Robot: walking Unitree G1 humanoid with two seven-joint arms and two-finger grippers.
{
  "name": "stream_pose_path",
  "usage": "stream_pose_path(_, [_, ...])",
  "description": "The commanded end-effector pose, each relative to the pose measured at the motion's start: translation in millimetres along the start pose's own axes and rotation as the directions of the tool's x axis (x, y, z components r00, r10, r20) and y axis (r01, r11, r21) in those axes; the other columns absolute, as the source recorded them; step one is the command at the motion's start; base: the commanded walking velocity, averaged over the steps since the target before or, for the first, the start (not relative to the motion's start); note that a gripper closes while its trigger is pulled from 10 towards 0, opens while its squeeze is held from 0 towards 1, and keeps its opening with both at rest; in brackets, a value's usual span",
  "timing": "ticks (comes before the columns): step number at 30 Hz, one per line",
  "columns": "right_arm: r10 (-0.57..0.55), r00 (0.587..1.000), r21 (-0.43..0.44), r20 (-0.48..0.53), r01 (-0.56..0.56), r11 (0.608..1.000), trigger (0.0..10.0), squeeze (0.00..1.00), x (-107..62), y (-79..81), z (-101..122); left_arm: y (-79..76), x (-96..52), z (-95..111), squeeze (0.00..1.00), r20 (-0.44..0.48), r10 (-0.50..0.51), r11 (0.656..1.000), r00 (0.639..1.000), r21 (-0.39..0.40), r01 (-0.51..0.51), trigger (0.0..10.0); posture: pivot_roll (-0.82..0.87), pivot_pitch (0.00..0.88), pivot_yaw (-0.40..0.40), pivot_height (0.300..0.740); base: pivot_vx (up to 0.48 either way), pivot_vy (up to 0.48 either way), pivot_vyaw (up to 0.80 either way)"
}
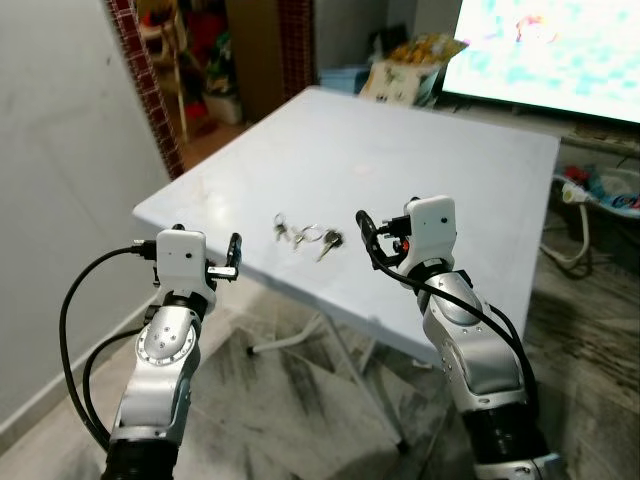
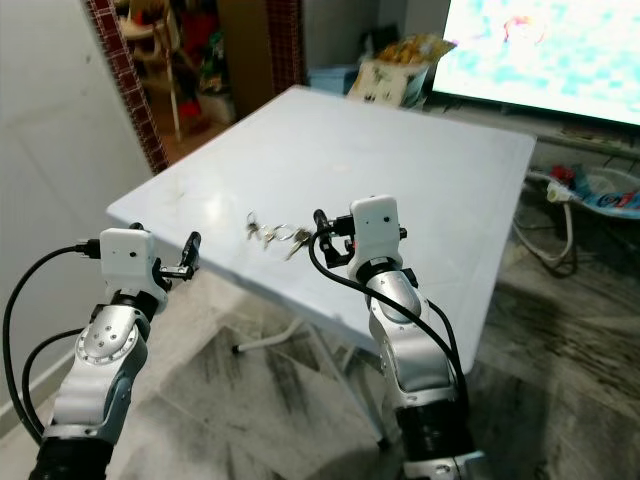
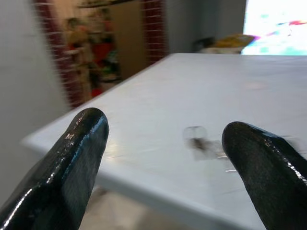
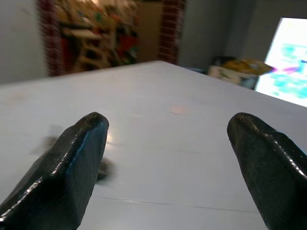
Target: Hang keys on a hook
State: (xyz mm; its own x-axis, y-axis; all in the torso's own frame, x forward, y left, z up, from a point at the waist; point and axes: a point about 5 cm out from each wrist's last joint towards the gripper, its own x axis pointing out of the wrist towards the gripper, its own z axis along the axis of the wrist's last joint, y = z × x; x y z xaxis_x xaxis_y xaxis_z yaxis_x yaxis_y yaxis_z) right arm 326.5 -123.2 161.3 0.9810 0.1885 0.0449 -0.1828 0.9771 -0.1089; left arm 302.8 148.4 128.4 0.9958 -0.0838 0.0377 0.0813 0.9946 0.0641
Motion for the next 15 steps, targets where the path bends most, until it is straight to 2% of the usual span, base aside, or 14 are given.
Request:
stream_pose_path(1, [0.019, 1.0, 0.018, 0.021, -0.02, 1.0, 10.0, 0.0, 2.5, 8.2, 5.5, 11.1, -0.2, 2.4, 0.0, 0.006, 0.033, 0.999, 0.999, 0.017, -0.033, 10.0, 0.0, 0.0, 0.036, 0.74, 0.461, 0.0, 0.0])
stream_pose_path(12, [0.019, 0.999, 0.019, 0.03, -0.02, 1.0, 10.0, 0.0, 5.0, 8.6, 6.2, 9.6, 1.1, 3.4, 0.0, 0.008, 0.03, 0.999, 1.0, 0.016, -0.031, 10.0, 0.0, 0.0, 0.03, 0.74, 0.463, 0.0, 0.0])
stream_pose_path(15, [0.035, 0.999, -0.018, 0.023, -0.035, 0.999, 10.0, 0.0, 5.8, 10.2, 4.3, 10.4, 1.0, 2.2, 0.0, -0.001, 0.046, 0.999, 0.999, 0.017, -0.046, 10.0, 0.0, 0.0, 0.029, 0.74, 0.266, 0.0, 0.0])
